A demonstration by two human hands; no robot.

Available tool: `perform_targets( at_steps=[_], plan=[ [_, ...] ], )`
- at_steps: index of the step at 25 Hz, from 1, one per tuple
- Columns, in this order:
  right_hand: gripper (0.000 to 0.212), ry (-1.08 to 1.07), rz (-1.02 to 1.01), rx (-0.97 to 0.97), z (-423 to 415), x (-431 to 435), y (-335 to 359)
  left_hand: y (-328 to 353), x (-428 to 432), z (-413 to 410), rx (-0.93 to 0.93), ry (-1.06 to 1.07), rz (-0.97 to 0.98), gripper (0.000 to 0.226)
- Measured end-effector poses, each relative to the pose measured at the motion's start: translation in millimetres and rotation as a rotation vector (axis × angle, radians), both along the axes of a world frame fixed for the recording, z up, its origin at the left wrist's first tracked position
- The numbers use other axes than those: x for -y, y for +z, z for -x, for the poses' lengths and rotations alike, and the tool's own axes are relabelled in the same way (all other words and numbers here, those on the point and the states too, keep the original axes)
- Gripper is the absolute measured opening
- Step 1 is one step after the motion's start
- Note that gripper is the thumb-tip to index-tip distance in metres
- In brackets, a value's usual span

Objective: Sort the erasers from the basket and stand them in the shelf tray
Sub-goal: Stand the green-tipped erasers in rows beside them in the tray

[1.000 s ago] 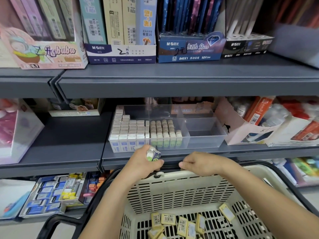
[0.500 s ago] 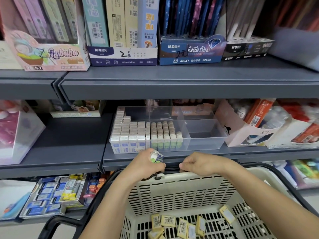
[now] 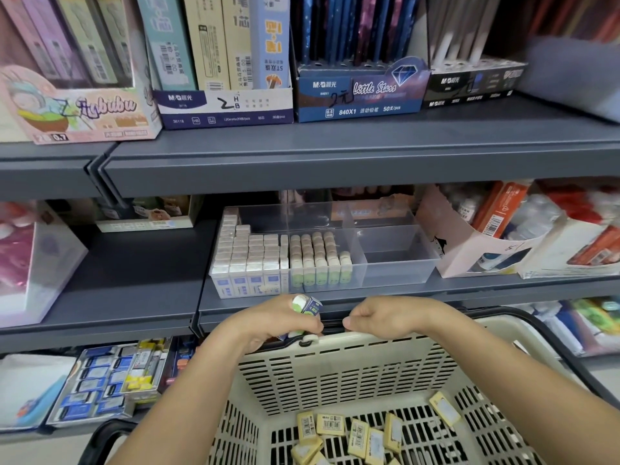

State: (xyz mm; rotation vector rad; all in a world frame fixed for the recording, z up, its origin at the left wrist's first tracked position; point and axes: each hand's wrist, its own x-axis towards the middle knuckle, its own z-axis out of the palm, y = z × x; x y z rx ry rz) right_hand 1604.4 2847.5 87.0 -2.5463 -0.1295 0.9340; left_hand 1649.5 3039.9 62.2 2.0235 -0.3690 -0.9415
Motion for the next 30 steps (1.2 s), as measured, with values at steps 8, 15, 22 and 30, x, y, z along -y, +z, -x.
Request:
perform_targets(
  at_steps=[8,15,22,30],
  plan=[
    [0.038,-0.037,-0.038,0.186,9.6,-0.6,-2.4,3.6,-1.0,14.1,0.127,0.196,0.11,0.014],
    [0.019,-0.251,-0.49,0.636,25.8,-24.9,23.4,4.1,-1.0,47.6,0.536,0.369,0.254,0.024],
    [0.01,-0.268,-0.515,0.725,25.9,-30.5,33.9,17.6,10.6,47.8,0.411,0.451,0.327,0.03],
    [0.011,-0.42,-0.531,0.743,18.0,-12.7,30.3,18.4,14.9,48.8,0.17,0.617,0.638,0.01]
  ],
)
